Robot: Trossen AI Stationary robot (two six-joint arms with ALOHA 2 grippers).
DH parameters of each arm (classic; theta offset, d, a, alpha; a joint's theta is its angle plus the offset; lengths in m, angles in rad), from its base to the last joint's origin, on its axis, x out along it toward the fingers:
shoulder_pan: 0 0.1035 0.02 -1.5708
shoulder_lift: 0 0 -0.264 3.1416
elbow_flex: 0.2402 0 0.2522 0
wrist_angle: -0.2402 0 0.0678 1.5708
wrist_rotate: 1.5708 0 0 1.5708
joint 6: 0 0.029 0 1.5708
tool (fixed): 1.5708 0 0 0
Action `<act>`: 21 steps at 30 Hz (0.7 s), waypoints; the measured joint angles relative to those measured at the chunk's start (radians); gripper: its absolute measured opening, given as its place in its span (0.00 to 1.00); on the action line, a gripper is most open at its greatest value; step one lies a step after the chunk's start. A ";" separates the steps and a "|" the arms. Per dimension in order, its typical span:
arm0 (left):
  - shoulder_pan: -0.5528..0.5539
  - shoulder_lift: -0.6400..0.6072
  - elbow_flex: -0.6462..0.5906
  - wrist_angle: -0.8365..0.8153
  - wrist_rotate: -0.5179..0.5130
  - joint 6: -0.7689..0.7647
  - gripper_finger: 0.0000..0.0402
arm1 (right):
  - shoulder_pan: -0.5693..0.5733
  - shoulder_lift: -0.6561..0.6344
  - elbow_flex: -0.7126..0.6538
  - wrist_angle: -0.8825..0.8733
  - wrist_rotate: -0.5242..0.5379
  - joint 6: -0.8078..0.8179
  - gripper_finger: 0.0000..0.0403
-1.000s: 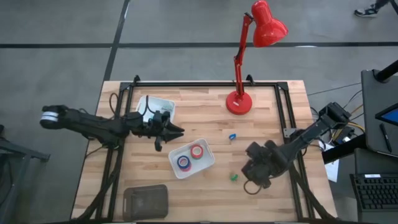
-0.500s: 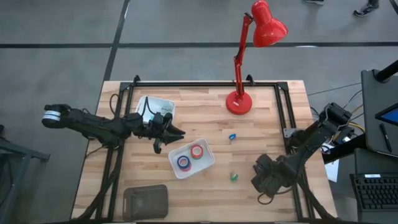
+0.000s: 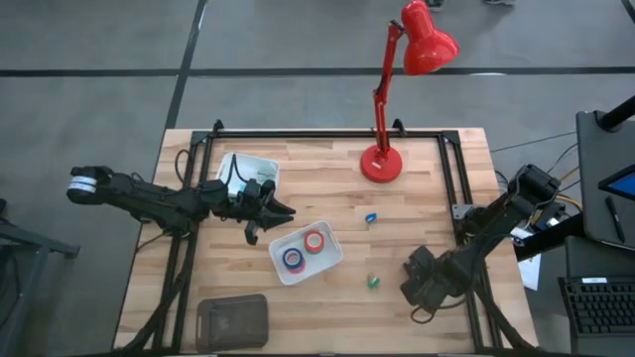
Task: Pick and place Stapler, Stapler remover, tape
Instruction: Put the black stapler into the black bin
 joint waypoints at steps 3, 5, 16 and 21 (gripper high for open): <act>0.000 0.000 0.000 -0.003 0.000 0.003 0.24 | -0.002 -0.006 0.002 -0.001 0.003 -0.001 0.63; 0.000 0.000 0.000 -0.003 0.000 0.003 0.24 | 0.000 -0.003 0.003 0.007 0.000 -0.008 0.64; 0.000 0.010 0.000 -0.002 -0.003 0.003 0.24 | 0.000 -0.003 -0.011 0.018 -0.001 -0.015 0.60; 0.000 0.010 0.000 -0.002 -0.003 0.003 0.24 | -0.001 -0.003 -0.045 0.057 -0.001 0.000 0.57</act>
